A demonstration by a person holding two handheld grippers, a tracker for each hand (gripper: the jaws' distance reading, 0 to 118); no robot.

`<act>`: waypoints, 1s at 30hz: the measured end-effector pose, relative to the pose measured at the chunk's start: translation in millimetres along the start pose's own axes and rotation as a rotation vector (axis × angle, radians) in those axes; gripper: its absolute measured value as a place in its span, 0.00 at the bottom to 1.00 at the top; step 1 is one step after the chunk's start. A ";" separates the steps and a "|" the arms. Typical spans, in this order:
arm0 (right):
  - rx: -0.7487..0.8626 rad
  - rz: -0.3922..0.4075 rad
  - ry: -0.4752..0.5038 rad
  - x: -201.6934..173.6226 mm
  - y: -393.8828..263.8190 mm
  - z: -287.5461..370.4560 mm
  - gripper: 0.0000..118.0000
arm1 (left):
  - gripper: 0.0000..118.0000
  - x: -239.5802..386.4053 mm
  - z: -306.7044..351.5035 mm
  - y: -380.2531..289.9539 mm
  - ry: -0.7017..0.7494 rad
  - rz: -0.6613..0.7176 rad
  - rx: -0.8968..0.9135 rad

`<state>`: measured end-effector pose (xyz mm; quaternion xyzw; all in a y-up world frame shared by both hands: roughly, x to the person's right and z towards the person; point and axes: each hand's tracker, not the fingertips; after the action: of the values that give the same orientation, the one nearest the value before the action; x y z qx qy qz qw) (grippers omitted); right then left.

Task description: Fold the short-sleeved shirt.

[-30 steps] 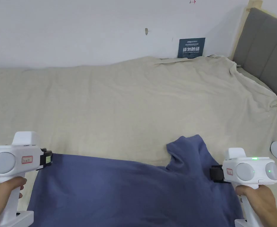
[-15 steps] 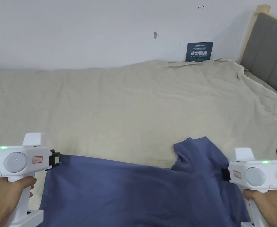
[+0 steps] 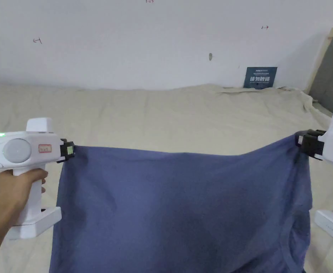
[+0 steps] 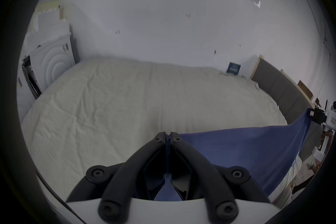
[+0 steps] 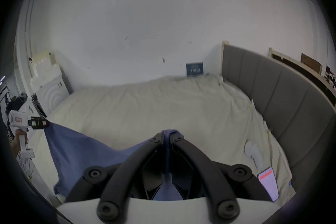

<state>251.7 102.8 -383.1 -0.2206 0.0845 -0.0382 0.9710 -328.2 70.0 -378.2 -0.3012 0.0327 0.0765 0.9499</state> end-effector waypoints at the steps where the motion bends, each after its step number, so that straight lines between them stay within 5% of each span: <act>1: 0.026 0.011 0.003 -3.6 12.2 1.1 0.03 | 0.00 -1.5 9.3 12.2 0.010 -0.008 0.031; 19: 0.387 0.076 0.018 -35.5 200.2 10.0 0.03 | 0.00 -3.7 86.7 203.5 0.091 -0.017 0.369; 23: 0.413 0.142 -0.007 -36.8 212.8 4.8 0.03 | 0.00 1.6 83.9 217.7 0.095 -0.019 0.389; 30: 0.392 0.129 -0.017 -24.1 188.6 -26.8 0.03 | 0.00 8.8 46.4 208.3 0.108 -0.059 0.354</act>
<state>230.1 263.9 -485.4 -0.0220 0.0815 0.0104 0.9964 -353.2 266.0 -459.4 -0.1339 0.0877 0.0256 0.9868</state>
